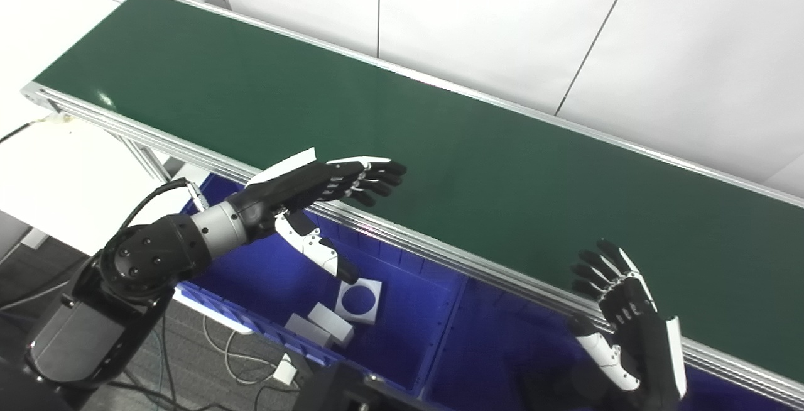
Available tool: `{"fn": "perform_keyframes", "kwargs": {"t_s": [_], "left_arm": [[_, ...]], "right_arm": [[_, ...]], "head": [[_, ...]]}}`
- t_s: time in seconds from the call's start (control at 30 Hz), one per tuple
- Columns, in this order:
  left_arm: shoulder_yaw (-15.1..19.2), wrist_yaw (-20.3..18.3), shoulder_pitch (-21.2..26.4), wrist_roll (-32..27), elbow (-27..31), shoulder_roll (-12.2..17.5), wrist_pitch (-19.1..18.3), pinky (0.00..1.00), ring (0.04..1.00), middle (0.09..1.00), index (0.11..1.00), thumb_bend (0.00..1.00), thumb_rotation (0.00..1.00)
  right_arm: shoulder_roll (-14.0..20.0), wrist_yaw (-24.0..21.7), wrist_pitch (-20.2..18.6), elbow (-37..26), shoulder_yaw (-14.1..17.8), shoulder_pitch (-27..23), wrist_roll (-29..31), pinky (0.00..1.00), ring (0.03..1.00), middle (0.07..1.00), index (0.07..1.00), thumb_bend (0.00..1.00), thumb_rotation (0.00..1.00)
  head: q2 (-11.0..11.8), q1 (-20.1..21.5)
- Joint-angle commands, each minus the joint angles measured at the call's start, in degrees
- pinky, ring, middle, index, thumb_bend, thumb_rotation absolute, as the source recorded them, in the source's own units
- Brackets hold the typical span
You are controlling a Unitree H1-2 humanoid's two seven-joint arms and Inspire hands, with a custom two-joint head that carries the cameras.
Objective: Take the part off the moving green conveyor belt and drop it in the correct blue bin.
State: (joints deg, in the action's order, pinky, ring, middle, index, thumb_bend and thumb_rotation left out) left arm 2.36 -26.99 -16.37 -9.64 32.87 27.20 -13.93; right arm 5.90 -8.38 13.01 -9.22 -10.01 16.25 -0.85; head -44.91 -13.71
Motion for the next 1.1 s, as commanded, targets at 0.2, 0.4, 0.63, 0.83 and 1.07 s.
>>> {"fn": "perform_keyframes", "kwargs": {"t_s": [0.2, 0.4, 0.63, 0.83, 1.07], "left_arm": [[-4.1, 1.7, 4.2, -3.8, -1.9, -6.7, 1.7, 0.82, 0.845, 0.869, 0.897, 1.00, 0.17], [-8.6, 1.6, 6.1, -3.2, -9.8, -12.0, 7.1, 0.87, 0.884, 0.897, 0.919, 1.00, 0.16], [-10.6, 0.9, 7.5, -3.7, -18.7, -15.2, 13.8, 0.88, 0.892, 0.905, 0.912, 1.00, 0.20], [-11.8, -1.4, 7.9, -4.8, -25.5, -16.3, 19.7, 0.88, 0.886, 0.905, 0.910, 1.00, 0.24], [-12.1, -2.0, 6.9, -5.6, -30.0, -17.4, 23.4, 0.87, 0.883, 0.901, 0.903, 1.00, 0.21]], "right_arm": [[-1.5, 0.5, 4.6, 0.5, -0.6, 0.1, -0.9, 0.69, 0.754, 0.800, 0.866, 0.75, 0.51], [-2.6, 1.0, 6.0, 1.6, -1.1, 0.8, -1.8, 0.69, 0.760, 0.804, 0.865, 0.76, 0.49], [-4.0, 1.9, 7.1, 2.6, -1.7, 1.6, -3.6, 0.69, 0.765, 0.807, 0.867, 0.76, 0.55], [-5.5, 3.6, 10.1, 5.3, -2.3, 1.9, -4.9, 0.69, 0.766, 0.807, 0.860, 0.68, 0.63], [-6.9, 5.8, 13.5, 9.1, -2.2, 1.2, -6.9, 0.71, 0.779, 0.813, 0.861, 0.65, 0.64]], "head": [[2.4, 5.5], [4.3, 10.3], [5.8, 17.1], [7.8, 27.0], [8.4, 32.2]]}}
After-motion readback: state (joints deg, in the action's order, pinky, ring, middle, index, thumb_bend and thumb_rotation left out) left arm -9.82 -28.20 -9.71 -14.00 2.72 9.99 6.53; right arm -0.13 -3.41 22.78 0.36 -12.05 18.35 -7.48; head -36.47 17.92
